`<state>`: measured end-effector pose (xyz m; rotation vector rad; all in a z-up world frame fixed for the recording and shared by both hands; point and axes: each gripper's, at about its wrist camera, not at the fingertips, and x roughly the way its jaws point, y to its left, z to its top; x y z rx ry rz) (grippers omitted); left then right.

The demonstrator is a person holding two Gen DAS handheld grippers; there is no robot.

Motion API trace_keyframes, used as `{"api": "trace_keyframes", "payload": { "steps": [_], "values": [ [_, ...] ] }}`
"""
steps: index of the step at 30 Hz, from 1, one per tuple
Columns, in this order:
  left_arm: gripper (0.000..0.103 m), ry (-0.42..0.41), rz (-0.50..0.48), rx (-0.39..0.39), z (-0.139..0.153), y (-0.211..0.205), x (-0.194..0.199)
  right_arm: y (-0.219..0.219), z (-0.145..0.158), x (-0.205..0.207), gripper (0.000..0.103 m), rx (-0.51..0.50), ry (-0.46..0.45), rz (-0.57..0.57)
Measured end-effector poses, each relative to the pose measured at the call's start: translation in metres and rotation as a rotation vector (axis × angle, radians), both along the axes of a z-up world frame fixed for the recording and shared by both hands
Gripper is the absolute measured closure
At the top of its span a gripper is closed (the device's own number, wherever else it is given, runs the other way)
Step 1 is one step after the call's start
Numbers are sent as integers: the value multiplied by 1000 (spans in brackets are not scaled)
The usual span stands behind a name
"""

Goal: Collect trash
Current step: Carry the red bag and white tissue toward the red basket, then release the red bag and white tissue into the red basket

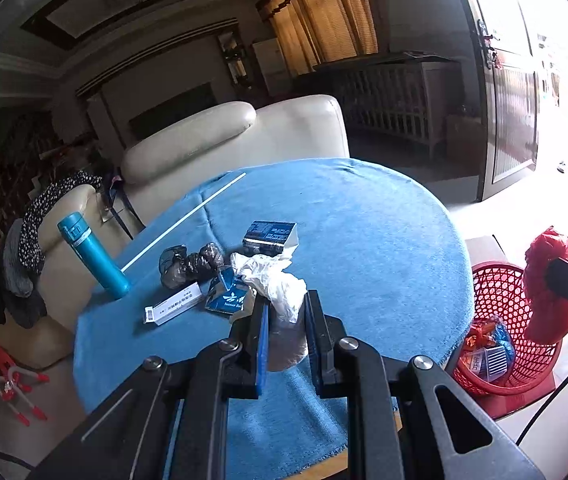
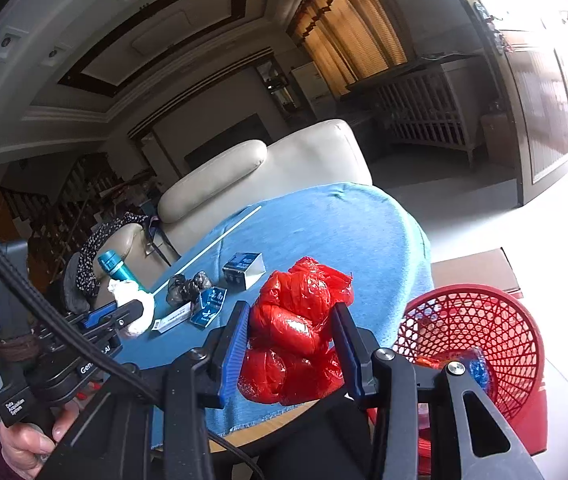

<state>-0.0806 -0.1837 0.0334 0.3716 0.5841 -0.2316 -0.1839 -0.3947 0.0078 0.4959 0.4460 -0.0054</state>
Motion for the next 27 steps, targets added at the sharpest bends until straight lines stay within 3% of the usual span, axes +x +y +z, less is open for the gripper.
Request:
{"api": "trace_keyframes", "payload": {
  "steps": [9,27],
  "values": [
    [85,30,-82,-6,3,-27,-6,-35,-4,-22,59,24,-10,-92],
    [82,197,-421,-34,-15,-125,-20,-97,-24,-46,58,83,25,-246]
  ]
}}
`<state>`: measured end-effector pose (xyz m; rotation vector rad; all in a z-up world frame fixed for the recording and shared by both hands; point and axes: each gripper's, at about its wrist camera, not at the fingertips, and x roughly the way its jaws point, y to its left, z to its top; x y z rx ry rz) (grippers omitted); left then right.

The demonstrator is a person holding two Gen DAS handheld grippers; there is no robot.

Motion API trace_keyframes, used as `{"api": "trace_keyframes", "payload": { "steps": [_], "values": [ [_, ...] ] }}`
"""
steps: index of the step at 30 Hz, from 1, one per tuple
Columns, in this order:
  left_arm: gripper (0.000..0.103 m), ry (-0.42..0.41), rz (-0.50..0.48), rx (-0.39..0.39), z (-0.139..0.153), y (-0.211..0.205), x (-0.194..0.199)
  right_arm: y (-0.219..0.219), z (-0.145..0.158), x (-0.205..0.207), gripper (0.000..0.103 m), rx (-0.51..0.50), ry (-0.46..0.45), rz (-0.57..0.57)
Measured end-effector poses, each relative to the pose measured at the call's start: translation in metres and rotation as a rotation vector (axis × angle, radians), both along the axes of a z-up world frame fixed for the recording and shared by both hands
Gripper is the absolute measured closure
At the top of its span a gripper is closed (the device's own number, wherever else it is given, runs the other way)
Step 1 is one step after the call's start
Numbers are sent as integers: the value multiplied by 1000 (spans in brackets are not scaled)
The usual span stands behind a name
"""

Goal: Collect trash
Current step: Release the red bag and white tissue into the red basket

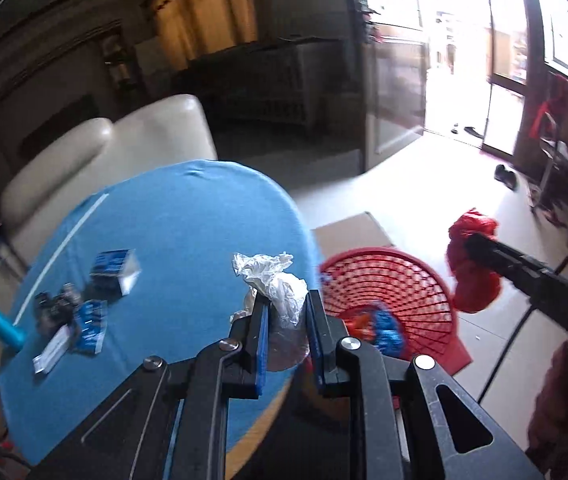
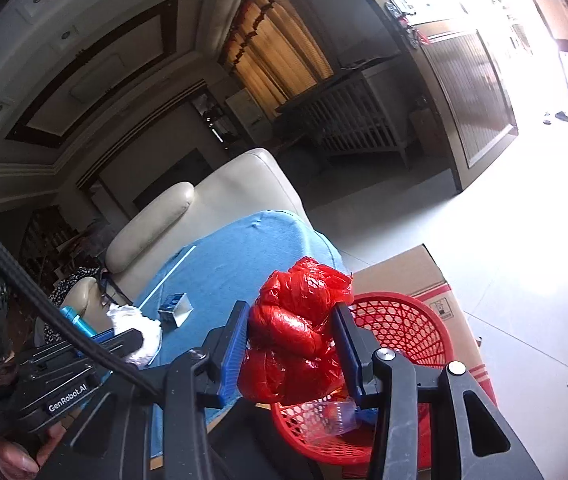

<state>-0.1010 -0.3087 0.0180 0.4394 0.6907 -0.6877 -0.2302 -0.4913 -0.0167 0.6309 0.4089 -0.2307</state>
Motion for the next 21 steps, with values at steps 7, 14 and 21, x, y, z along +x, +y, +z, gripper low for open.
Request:
{"api": "trace_keyframes", "payload": {
  "steps": [7,14,21],
  "values": [
    [66,121,-140,-29,-16,-37,4,-16,-19,4,54,36,61,-32],
    [43,88,-126,-45,-16,-35,3,-27,-30,6,38,98,70,-38],
    [35,-18,-23,-61,8,4,3,-8,-11,8,38,17,29,-12]
  ]
}}
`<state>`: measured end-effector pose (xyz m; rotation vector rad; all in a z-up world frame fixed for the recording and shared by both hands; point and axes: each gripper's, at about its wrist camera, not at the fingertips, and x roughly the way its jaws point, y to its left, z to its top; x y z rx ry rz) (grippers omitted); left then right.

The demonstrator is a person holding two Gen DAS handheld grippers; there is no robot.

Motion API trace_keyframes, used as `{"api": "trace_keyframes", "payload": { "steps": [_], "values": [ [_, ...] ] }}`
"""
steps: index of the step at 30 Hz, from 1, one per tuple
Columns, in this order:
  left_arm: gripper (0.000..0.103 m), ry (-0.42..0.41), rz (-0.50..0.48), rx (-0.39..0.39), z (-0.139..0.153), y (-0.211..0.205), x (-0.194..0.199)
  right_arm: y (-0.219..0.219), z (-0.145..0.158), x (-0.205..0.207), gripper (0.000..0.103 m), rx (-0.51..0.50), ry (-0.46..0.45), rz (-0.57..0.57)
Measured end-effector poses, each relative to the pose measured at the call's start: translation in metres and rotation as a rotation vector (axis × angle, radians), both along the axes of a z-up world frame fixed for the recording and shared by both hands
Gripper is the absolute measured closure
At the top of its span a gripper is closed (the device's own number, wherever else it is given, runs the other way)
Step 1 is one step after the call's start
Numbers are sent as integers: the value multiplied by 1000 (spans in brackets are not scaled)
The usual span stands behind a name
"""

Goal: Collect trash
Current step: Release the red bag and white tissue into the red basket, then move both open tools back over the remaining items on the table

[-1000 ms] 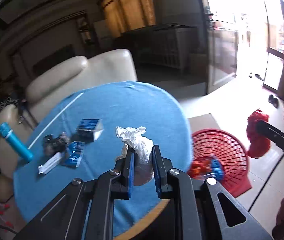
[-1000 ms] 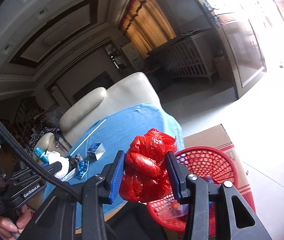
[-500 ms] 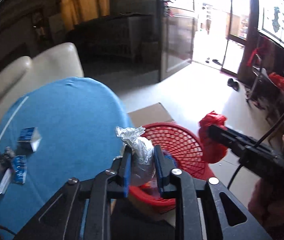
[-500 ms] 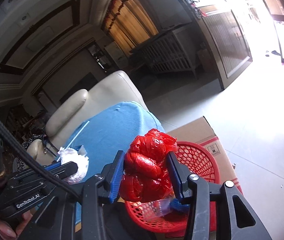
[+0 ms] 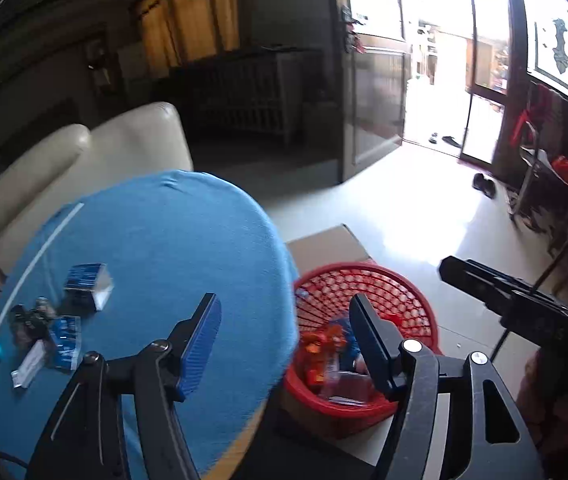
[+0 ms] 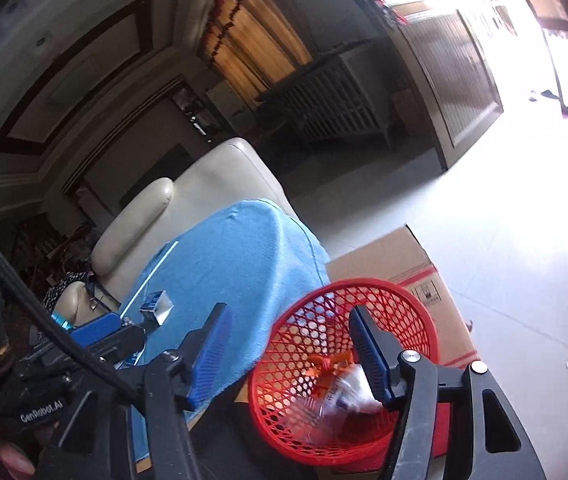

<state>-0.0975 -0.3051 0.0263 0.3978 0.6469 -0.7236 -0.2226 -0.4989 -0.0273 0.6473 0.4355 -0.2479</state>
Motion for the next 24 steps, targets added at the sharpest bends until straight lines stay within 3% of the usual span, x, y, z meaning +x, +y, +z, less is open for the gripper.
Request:
{"api": "trace_keyframes", "payload": {
  "steps": [9,24],
  "values": [
    [34,-155,176,34,28,46,-2,36,32,12,38,-54,-45,88],
    [34,-158,468,109,27,142,28,107,55,58,38,-93,-46,280]
  ]
}}
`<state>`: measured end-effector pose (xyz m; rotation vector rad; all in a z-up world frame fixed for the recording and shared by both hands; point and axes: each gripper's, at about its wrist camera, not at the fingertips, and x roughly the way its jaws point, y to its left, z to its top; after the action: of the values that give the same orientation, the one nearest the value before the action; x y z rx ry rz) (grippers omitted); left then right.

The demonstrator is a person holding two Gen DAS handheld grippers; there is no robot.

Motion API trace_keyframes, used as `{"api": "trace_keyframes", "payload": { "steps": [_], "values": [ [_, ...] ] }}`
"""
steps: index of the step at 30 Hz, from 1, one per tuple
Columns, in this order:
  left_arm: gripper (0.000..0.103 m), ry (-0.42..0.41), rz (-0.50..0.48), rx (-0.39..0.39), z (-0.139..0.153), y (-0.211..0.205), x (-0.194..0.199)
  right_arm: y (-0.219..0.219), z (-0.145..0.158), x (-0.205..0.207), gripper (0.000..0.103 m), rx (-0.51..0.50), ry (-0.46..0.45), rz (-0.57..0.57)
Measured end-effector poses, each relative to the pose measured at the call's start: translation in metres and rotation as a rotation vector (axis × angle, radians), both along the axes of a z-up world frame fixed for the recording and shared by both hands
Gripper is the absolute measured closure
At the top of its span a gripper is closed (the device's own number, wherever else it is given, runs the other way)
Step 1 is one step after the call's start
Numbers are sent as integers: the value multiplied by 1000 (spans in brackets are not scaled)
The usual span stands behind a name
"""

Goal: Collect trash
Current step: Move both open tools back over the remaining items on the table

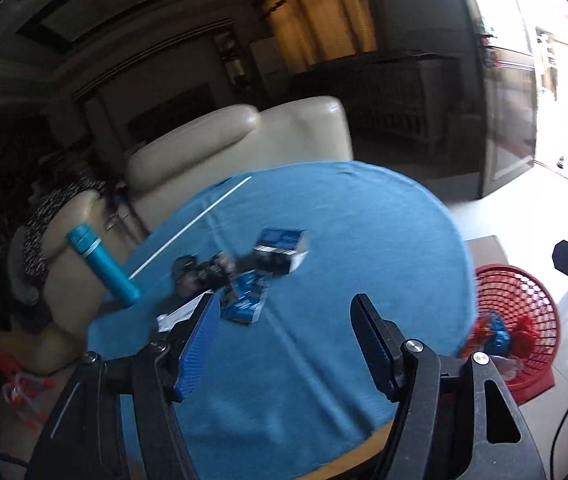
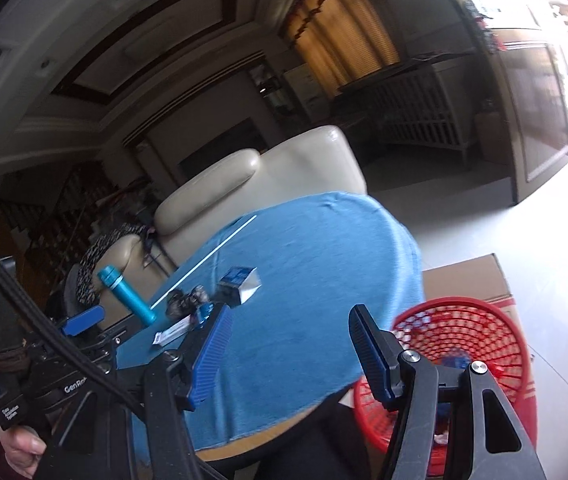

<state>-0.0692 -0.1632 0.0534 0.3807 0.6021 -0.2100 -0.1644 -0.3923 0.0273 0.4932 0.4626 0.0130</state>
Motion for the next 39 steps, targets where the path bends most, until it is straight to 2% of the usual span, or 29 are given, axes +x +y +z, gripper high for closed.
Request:
{"api": "trace_keyframes", "payload": {
  "steps": [8,15,31,36,39],
  "values": [
    [34,-8,151,-7,-4,59,24,46,11,37,38,-45,1,102],
    [34,1,241,-27,-5,106,42,83,20,70,38,-81,-2,175],
    [34,60,317,-67,-24,165,70,155,20,124,38,-144,40,290],
    [34,94,338,-87,-37,183,82,172,12,143,38,-142,89,322],
    [34,141,361,-118,-51,203,93,183,1,162,38,-135,153,337]
  ]
}}
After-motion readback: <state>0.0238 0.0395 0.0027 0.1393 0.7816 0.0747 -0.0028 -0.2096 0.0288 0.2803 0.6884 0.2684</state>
